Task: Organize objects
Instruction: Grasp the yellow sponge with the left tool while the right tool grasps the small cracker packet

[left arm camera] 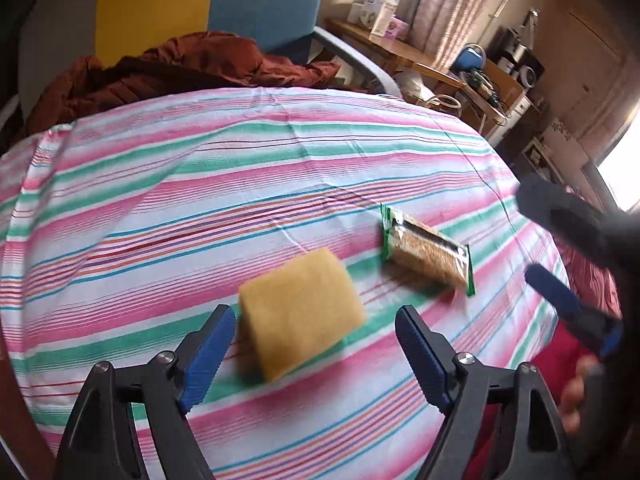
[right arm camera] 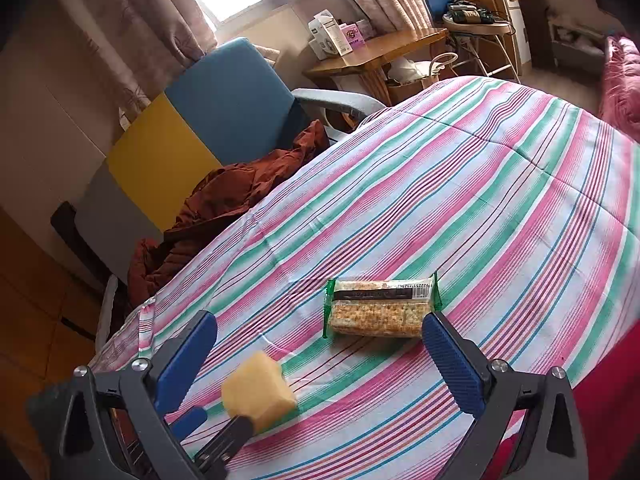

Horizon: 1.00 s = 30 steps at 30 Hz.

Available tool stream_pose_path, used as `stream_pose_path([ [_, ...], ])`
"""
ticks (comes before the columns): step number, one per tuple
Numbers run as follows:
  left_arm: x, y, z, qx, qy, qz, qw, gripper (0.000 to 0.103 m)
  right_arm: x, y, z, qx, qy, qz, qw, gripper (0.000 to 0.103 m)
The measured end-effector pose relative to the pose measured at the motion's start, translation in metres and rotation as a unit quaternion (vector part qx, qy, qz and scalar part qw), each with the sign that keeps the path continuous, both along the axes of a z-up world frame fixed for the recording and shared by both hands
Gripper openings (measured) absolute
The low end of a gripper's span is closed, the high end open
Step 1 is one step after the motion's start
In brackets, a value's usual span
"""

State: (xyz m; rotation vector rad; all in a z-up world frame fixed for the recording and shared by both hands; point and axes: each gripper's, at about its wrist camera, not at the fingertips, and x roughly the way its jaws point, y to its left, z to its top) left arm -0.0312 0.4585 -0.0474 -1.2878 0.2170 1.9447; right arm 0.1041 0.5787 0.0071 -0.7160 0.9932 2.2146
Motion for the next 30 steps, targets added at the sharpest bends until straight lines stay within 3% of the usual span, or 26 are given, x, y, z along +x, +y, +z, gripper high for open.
stream_pose_path([
  [3, -0.005, 0.016, -0.012, -0.025, 0.009, 0.006, 0.9996, 0.083, 0.002, 0.002, 0.0, 0.0, 0.002, -0.005, 1.0, 0.103],
  [6, -0.012, 0.013, -0.024, -0.05, 0.021, 0.009, 0.9985, 0.068, 0.002, 0.003, -0.002, -0.004, 0.0, -0.006, 1.0, 0.103],
  [9, -0.019, -0.009, -0.031, -0.015, -0.024, -0.001, 0.9996, 0.063, 0.001, 0.003, -0.003, -0.004, -0.007, -0.003, 1.0, 0.103],
  [19, 0.011, -0.08, -0.026, -0.031, 0.045, -0.049, 0.9973, 0.061, -0.023, -0.008, -0.019, 0.001, -0.085, 0.037, 0.996, 0.103],
  [22, 0.013, -0.098, -0.027, -0.022, 0.041, -0.051, 0.9976, 0.061, -0.035, -0.013, -0.024, -0.006, -0.11, 0.073, 0.991, 0.103],
  [25, 0.011, -0.107, -0.028, -0.014, 0.036, -0.054, 0.9978, 0.061, -0.056, -0.017, -0.027, 0.021, -0.17, 0.135, 0.976, 0.103],
  [30, 0.009, -0.111, -0.029, -0.003, 0.027, -0.049, 0.9984, 0.062, -0.078, -0.01, -0.029, 0.117, -0.265, 0.22, 0.931, 0.103],
])
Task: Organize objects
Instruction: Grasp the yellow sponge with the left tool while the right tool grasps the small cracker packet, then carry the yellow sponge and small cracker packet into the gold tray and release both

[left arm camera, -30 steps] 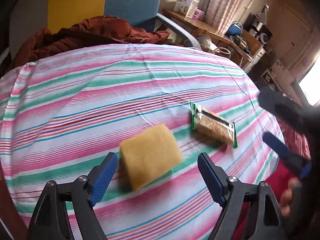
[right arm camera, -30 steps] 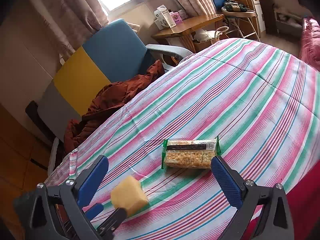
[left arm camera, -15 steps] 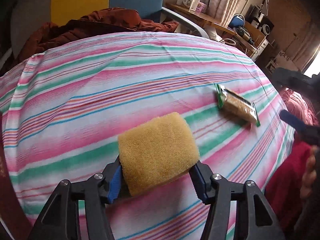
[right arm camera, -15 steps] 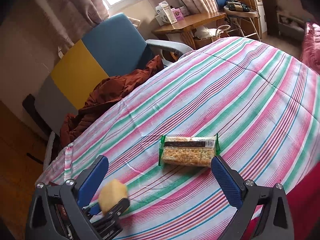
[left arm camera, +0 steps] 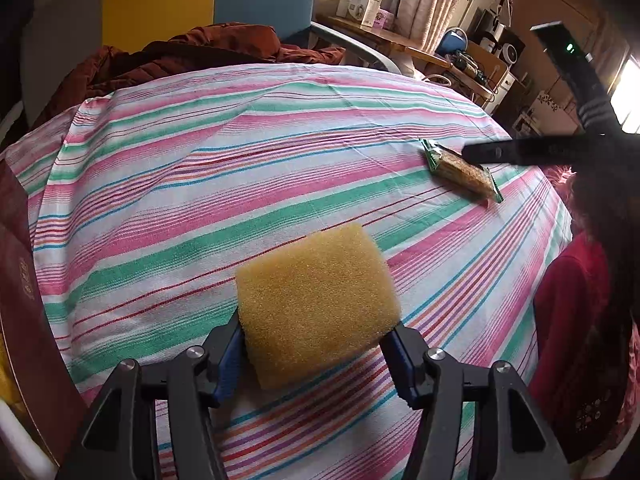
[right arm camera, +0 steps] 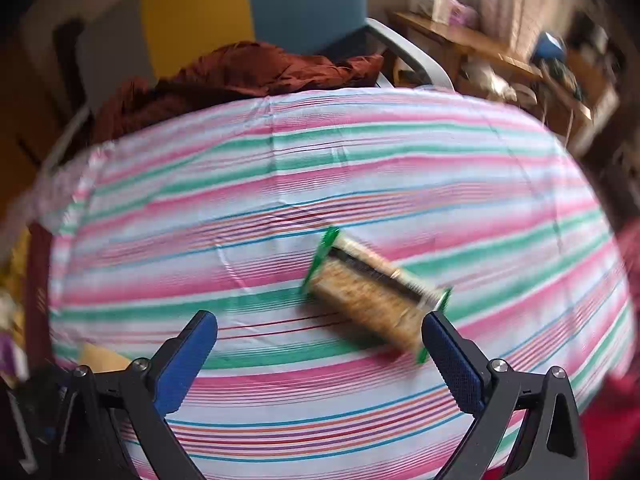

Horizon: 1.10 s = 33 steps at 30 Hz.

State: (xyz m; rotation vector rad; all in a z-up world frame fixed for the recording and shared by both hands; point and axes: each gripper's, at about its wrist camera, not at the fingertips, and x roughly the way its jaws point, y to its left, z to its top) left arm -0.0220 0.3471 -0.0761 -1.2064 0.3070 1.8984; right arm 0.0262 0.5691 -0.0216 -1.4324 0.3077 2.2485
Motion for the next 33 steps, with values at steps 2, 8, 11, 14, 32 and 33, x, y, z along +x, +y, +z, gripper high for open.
stream_pose_path([
  [2, 0.0, -0.002, -0.001, 0.006, -0.001, 0.003, 1.0, 0.062, -0.007, 0.006, -0.011, 0.017, -0.047, 0.043, 0.998, 0.101],
  [8, -0.001, -0.003, -0.002, 0.012, -0.002, 0.003, 0.9999, 0.063, -0.018, 0.03, -0.043, 0.026, -0.114, 0.078, 0.99, 0.093],
  [11, 0.001, -0.003, -0.002, 0.011, 0.006, -0.002, 0.9999, 0.064, -0.024, 0.042, -0.054, 0.018, -0.125, 0.085, 0.988, 0.084],
  [14, 0.002, -0.002, -0.002, 0.009, 0.007, 0.002, 0.9999, 0.064, -0.026, 0.049, -0.054, -0.003, -0.117, 0.088, 0.989, 0.078],
  [32, 0.019, -0.017, 0.005, -0.01, 0.038, 0.012, 0.9992, 0.059, -0.017, -0.033, -0.042, -0.046, -0.084, 0.061, 0.994, 0.045],
  [33, 0.02, -0.02, 0.006, -0.011, 0.042, 0.015, 0.999, 0.059, -0.017, -0.04, -0.042, -0.049, -0.08, 0.062, 0.994, 0.045],
])
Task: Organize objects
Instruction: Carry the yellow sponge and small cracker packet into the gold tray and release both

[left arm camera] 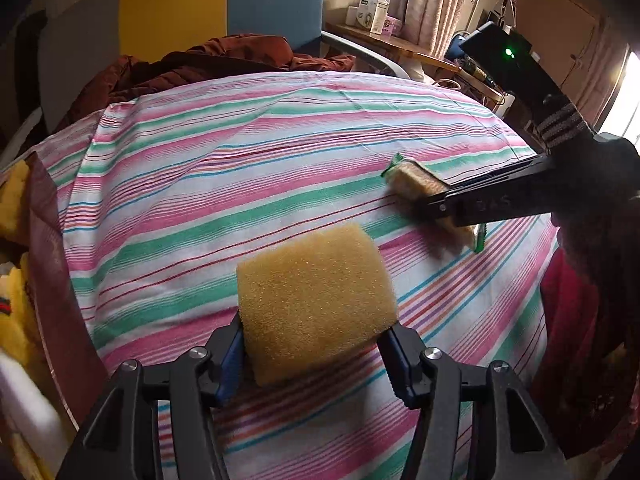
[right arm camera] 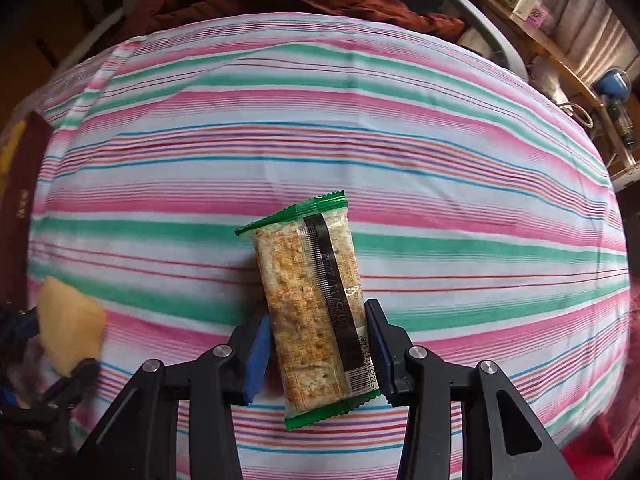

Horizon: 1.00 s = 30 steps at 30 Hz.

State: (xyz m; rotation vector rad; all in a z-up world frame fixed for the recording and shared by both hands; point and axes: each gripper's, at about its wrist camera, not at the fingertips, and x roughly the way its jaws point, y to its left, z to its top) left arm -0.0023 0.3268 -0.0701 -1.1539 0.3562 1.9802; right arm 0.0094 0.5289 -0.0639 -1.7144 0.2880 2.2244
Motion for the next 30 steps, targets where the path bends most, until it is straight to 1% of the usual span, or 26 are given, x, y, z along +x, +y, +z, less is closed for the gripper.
stream_pose_path([
  [4, 0.004, -0.013, 0.008, 0.006, 0.021, 0.008, 0.9997, 0.059, -0.002, -0.022, 0.002, -0.024, 0.031, -0.008, 0.999, 0.045],
  [8, 0.01, -0.021, 0.024, 0.017, 0.048, 0.015, 0.9986, 0.059, 0.005, -0.044, 0.003, -0.014, 0.055, 0.0, 0.998, 0.045],
  [10, 0.014, -0.025, 0.033, 0.023, 0.06, 0.019, 0.9977, 0.059, 0.018, -0.06, 0.004, -0.008, 0.063, 0.004, 0.998, 0.045],
  [11, 0.016, -0.027, 0.038, 0.026, 0.068, 0.022, 0.9971, 0.059, 0.02, -0.06, 0.005, -0.006, 0.066, 0.007, 0.998, 0.045],
  [13, 0.021, -0.031, 0.046, 0.032, 0.081, 0.024, 0.9959, 0.059, 0.018, -0.069, 0.003, -0.012, 0.076, 0.017, 0.997, 0.044],
  [17, 0.029, -0.039, 0.064, 0.042, 0.105, 0.033, 0.993, 0.059, 0.012, -0.084, 0.01, -0.011, 0.094, 0.051, 0.994, 0.044],
  [21, 0.034, -0.048, 0.074, 0.048, 0.119, 0.038, 0.991, 0.059, 0.007, -0.089, 0.011, -0.024, 0.099, 0.057, 0.993, 0.044],
  [22, 0.035, -0.05, 0.077, 0.049, 0.122, 0.038, 0.9906, 0.059, 0.0, -0.089, 0.007, -0.026, 0.1, 0.056, 0.993, 0.044],
  [30, 0.042, -0.072, 0.085, 0.052, 0.129, 0.053, 0.9889, 0.059, -0.001, -0.085, 0.011, -0.048, 0.117, 0.045, 0.991, 0.044],
])
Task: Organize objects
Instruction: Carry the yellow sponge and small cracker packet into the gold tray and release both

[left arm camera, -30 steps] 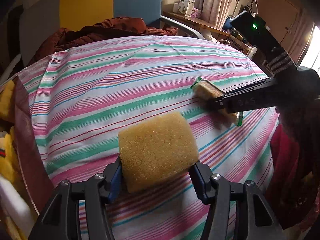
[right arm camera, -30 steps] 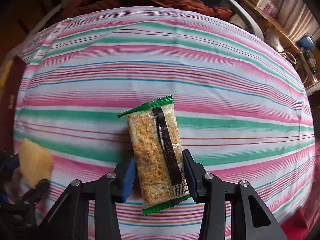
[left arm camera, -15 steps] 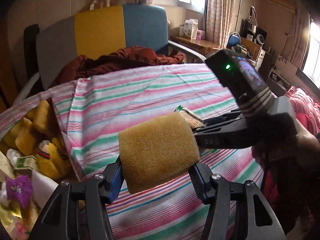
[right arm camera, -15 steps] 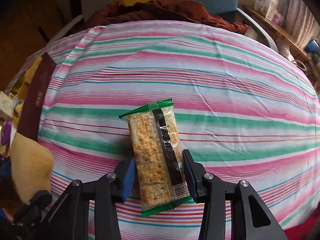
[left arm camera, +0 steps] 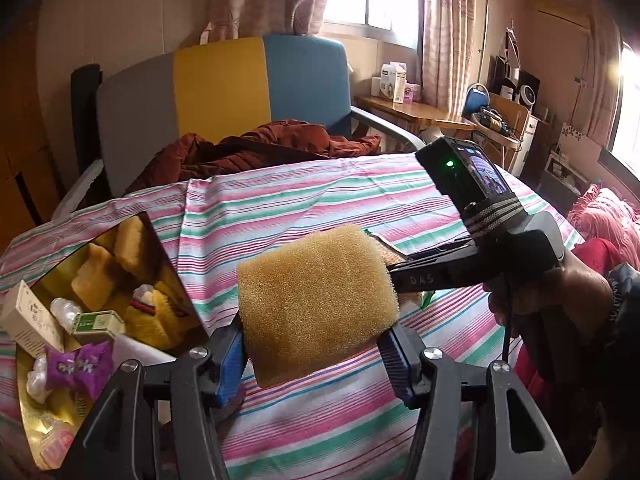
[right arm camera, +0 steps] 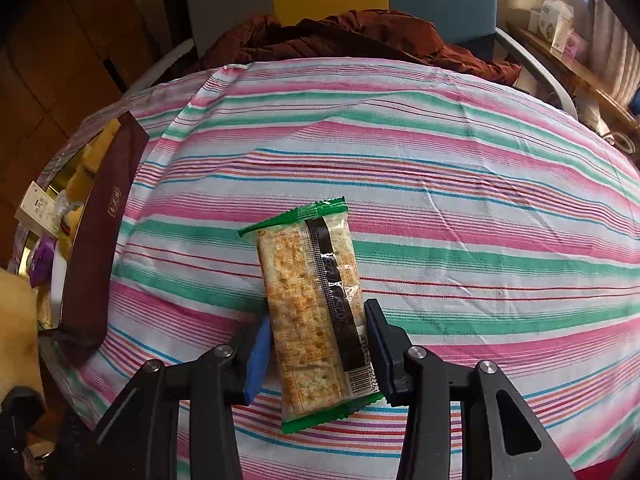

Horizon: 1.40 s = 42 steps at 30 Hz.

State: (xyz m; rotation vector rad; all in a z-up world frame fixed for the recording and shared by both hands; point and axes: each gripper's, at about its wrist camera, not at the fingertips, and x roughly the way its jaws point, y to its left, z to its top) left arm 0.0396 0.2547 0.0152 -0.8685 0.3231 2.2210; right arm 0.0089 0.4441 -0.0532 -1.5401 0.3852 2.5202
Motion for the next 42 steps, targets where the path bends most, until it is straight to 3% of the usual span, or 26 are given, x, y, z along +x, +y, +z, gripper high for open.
stream_pose_path([
  [6, -0.001, -0.018, 0.002, 0.003, -0.001, 0.011, 0.9999, 0.059, 0.003, -0.001, 0.009, -0.038, 0.029, 0.01, 0.999, 0.044],
  [17, -0.019, -0.085, 0.001, 0.028, -0.025, 0.077, 0.9963, 0.059, 0.004, -0.023, 0.012, -0.071, 0.029, 0.019, 0.997, 0.044],
  [29, -0.048, -0.194, -0.005, 0.041, -0.038, 0.208, 0.9765, 0.059, -0.008, -0.102, 0.046, -0.118, 0.102, 0.075, 0.985, 0.044],
  [33, -0.058, -0.218, -0.006, 0.051, -0.048, 0.232, 0.9701, 0.059, -0.02, -0.135, 0.057, -0.119, 0.114, 0.11, 0.98, 0.044],
  [42, -0.097, -0.21, -0.006, 0.076, -0.061, 0.238, 0.9664, 0.059, -0.074, -0.188, 0.067, -0.106, 0.104, 0.155, 0.977, 0.044],
])
